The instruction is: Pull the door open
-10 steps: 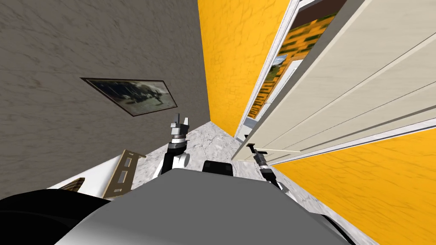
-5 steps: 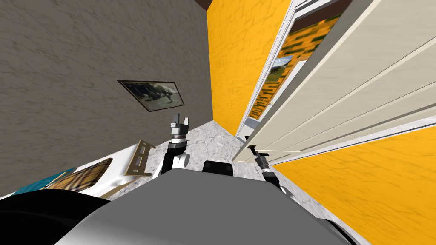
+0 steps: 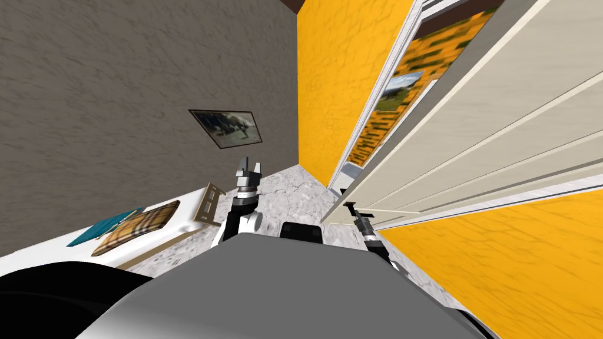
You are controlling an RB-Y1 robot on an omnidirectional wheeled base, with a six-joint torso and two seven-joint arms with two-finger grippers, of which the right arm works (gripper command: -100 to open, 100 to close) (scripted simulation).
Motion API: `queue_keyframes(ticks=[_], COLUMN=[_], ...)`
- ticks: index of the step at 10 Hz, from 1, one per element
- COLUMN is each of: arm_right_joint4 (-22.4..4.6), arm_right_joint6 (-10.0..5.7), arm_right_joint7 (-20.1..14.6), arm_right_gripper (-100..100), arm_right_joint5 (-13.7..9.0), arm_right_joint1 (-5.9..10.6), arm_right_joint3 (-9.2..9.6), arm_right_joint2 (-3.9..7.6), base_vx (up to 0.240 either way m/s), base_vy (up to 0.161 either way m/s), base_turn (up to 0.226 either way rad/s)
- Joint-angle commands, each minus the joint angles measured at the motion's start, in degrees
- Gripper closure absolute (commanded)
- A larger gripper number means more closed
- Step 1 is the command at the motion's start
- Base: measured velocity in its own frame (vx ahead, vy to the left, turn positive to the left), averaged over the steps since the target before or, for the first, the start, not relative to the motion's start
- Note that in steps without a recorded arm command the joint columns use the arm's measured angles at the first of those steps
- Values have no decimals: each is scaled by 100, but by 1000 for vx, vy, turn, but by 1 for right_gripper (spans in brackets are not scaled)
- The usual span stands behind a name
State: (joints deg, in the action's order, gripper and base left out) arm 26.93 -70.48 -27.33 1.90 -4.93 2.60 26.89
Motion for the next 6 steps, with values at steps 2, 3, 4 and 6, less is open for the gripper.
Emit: queue_keyframes(ticks=[2, 3, 4, 6], arm_right_joint4=[-157, -178, -221, -299], arm_right_joint6=[-210, -247, -319, -451], arm_right_joint7=[-21, -26, -35, -52], arm_right_gripper=[100, 100, 100, 100], arm_right_joint5=[1, 0, -1, -3], arm_right_joint1=[-63, -76, -101, -147], arm_right_joint3=[-5, -6, -10, -17], arm_right_joint2=[32, 39, 54, 80], base_vx=[-191, -177, -156, -214], base_vy=[-67, -71, -71, -101], base_turn=[177, 142, 160, 222])
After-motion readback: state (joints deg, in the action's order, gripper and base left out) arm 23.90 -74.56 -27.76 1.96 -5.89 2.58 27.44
